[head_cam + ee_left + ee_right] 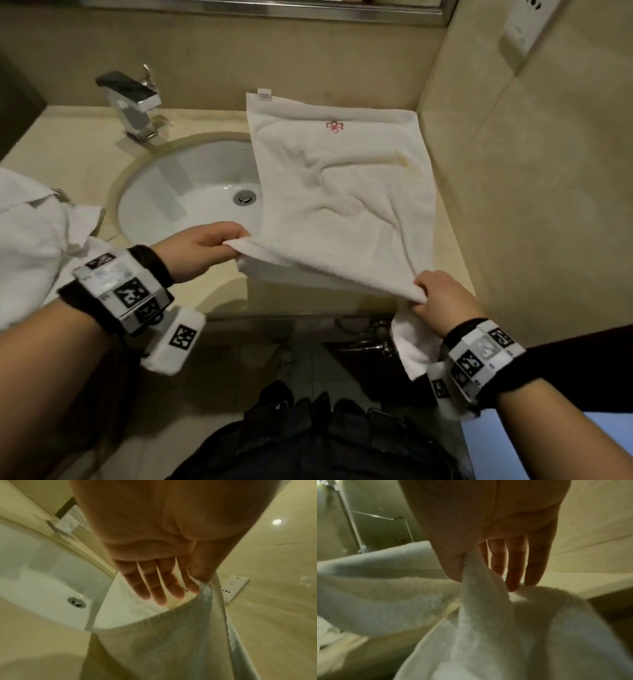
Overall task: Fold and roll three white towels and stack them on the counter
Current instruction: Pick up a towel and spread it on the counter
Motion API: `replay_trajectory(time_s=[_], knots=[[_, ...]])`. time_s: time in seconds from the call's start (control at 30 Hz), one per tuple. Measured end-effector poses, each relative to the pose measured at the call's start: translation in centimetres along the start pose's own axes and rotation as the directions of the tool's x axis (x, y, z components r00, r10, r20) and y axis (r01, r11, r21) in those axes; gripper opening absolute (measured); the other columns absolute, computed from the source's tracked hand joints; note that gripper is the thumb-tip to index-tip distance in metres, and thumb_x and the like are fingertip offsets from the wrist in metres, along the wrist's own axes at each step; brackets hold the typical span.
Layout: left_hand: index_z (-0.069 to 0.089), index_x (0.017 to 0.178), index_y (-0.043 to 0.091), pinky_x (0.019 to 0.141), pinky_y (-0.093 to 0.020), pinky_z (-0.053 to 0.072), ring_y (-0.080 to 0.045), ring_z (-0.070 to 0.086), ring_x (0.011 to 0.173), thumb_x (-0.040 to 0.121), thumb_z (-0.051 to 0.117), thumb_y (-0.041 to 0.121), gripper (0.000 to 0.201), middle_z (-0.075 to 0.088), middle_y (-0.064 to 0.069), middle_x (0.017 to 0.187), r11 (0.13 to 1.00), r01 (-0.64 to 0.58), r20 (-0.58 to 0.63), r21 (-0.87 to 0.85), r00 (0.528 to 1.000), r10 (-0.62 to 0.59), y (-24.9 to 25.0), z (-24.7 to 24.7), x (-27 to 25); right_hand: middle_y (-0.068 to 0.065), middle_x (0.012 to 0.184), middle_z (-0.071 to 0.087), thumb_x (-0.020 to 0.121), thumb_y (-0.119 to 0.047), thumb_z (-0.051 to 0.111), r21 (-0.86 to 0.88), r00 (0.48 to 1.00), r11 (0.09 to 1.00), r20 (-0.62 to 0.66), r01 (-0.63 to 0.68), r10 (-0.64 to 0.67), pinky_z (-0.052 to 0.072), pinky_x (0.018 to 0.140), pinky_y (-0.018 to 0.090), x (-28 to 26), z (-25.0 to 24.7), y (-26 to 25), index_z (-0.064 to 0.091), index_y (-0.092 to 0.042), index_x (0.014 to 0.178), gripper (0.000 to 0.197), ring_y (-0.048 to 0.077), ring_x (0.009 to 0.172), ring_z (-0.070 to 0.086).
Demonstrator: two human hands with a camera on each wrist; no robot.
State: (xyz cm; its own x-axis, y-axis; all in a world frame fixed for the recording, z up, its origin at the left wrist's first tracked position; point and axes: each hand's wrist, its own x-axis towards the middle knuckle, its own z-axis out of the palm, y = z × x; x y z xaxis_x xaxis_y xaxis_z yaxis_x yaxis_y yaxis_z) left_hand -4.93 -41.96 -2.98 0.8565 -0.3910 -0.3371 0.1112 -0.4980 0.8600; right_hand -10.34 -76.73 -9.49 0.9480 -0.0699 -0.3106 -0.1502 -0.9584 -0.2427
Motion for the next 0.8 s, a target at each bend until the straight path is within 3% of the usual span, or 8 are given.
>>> replay_trajectory(time_s=[0.07, 0.13, 0.2, 0.33, 0.4, 0.47, 0.6, 0.8], knots=[[0.058, 0.097, 0.008, 0.079, -0.007, 0.043, 0.005, 0.056, 0.086, 0.09, 0.038, -0.008, 0.027, 0.058, -0.002, 0.097, 0.988, -0.01, -0.041, -0.153, 0.999, 0.004, -1.1, -0.2, -0.4, 0.01, 0.096, 0.061, 0.077, -0.009, 0.06, 0.267, 0.995, 0.963, -0.1, 0.036, -0.01, 0.039, 0.069, 0.026, -0.1, 0.2, 0.6, 0.057, -0.015, 0.089, 0.013, 0.025, 0.084, 0.057], [0.057, 0.089, 0.01, 0.066, -0.015, 0.051, -0.005, 0.059, 0.073, 0.092, 0.035, -0.003, 0.025, 0.059, -0.005, 0.085, 0.89, 0.005, -0.164, -0.455, 0.982, -0.089, -1.5, 0.7, -0.6, 0.003, 0.088, 0.064, 0.077, -0.002, 0.059, 0.539, 0.978, 0.829, -0.203, 0.147, -0.042, 0.041, 0.065, 0.021, -0.3, -0.7, 0.7, 0.057, -0.024, 0.084, 0.023, 0.015, 0.077, 0.058], [0.057, 0.083, 0.015, 0.061, -0.017, 0.052, -0.009, 0.058, 0.07, 0.093, 0.038, 0.006, 0.024, 0.062, 0.0, 0.078, 0.874, 0.008, -0.251, -0.487, 0.956, -0.149, -1.9, 1.5, 0.1, -0.006, 0.079, 0.066, 0.079, -0.007, 0.062, 0.696, 0.971, 0.684, -0.226, 0.219, -0.081, 0.045, 0.063, 0.014, -0.7, -1.8, 0.5, 0.06, -0.029, 0.081, 0.022, 0.004, 0.07, 0.059], [0.06, 0.11, 0.017, 0.088, -0.019, 0.037, -0.016, 0.051, 0.1, 0.096, 0.039, 0.031, 0.029, 0.056, 0.002, 0.106, 0.971, 0.226, -0.168, 0.075, 0.963, -0.211, -3.4, 2.0, 1.3, -0.014, 0.076, 0.065, 0.087, -0.03, 0.057, 0.398, 0.934, 0.884, 0.147, 0.244, -0.325, 0.039, 0.063, 0.002, -1.0, -1.6, 0.0, 0.062, -0.032, 0.079, 0.01, 0.001, 0.073, 0.058], [0.064, 0.102, 0.02, 0.091, -0.027, 0.035, -0.018, 0.052, 0.1, 0.093, 0.03, 0.05, 0.046, 0.056, 0.004, 0.101, 0.824, 0.306, -0.045, 0.477, 0.944, -0.325, -4.6, 1.8, 1.4, -0.006, 0.085, 0.067, 0.09, -0.035, 0.051, 0.338, 0.925, 0.931, 0.293, 0.138, -0.243, 0.043, 0.067, 0.008, -0.2, -0.3, 1.1, 0.064, -0.022, 0.087, 0.019, 0.012, 0.081, 0.062], [0.064, 0.081, 0.021, 0.083, -0.028, 0.04, -0.019, 0.058, 0.088, 0.092, 0.028, 0.053, 0.049, 0.063, 0.005, 0.089, 0.65, 0.164, 0.066, 0.742, 0.947, -0.314, -5.6, 1.8, 1.6, 0.007, 0.095, 0.068, 0.09, -0.033, 0.053, 0.316, 0.992, 0.948, 0.123, -0.033, -0.007, 0.049, 0.08, 0.029, 1.1, 0.7, 2.8, 0.063, -0.012, 0.094, 0.023, 0.025, 0.089, 0.063], [0.058, 0.103, 0.023, 0.085, -0.032, 0.045, -0.02, 0.056, 0.096, 0.083, 0.056, 0.046, 0.031, 0.056, 0.002, 0.104, 0.593, -0.002, 0.019, 0.805, 1.0, -0.021, -6.6, 3.4, 2.9, 0.014, 0.11, 0.052, 0.083, -0.021, 0.062, 0.19, 0.981, 0.968, -0.066, -0.166, 0.181, 0.045, 0.09, 0.036, 2.4, 2.3, 4.4, 0.055, -0.011, 0.109, 0.028, 0.029, 0.092, 0.056], [0.057, 0.096, 0.021, 0.08, -0.031, 0.042, -0.022, 0.056, 0.093, 0.088, 0.05, 0.029, 0.012, 0.06, -0.002, 0.104, 0.557, -0.029, 0.071, 0.83, 0.996, -0.054, -7.6, 4.5, 2.9, 0.021, 0.103, 0.06, 0.091, -0.01, 0.044, -0.019, 0.972, 0.972, -0.009, -0.233, 0.233, 0.038, 0.071, 0.032, 3.7, 0.9, 5.3, 0.054, -0.004, 0.096, 0.013, 0.035, 0.092, 0.056]])
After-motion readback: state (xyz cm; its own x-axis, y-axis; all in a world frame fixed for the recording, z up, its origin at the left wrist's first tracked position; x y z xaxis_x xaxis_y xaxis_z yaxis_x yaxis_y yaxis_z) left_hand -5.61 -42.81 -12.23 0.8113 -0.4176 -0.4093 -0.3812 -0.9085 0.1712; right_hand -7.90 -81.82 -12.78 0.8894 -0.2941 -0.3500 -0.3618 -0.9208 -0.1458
